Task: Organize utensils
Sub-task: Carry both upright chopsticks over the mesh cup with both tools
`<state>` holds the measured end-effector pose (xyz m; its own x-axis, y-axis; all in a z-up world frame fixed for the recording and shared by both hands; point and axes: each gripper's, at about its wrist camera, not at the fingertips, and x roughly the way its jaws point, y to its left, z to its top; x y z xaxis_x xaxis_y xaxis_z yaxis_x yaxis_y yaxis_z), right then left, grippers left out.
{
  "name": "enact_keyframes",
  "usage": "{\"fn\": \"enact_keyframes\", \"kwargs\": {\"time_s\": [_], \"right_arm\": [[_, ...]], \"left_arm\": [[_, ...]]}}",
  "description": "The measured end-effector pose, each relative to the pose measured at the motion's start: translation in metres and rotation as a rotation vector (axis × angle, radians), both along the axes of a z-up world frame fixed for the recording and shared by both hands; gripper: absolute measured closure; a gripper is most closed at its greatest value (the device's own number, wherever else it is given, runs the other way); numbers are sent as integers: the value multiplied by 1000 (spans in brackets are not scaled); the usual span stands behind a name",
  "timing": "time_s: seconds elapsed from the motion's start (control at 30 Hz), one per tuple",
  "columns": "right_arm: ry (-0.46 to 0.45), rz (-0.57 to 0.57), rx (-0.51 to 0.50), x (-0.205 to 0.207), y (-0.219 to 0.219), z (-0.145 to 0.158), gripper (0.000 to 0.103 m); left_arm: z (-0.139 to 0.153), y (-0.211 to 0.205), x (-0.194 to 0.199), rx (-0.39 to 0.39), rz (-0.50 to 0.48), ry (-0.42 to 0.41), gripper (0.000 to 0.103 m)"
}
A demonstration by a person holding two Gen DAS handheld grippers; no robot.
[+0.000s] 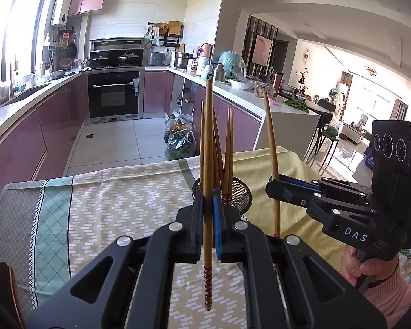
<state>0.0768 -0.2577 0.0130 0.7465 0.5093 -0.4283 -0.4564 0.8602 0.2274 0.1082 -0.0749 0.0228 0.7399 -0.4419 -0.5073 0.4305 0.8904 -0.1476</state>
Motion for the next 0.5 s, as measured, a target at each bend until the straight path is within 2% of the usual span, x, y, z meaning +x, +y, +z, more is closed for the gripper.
{"fn": "enact_keyframes", "kwargs": {"time_s": [0.5], "right_arm": [[-3, -4, -1, 3, -1, 1, 97]], "left_arm": [[7, -5, 13, 7, 4, -12, 96]]}}
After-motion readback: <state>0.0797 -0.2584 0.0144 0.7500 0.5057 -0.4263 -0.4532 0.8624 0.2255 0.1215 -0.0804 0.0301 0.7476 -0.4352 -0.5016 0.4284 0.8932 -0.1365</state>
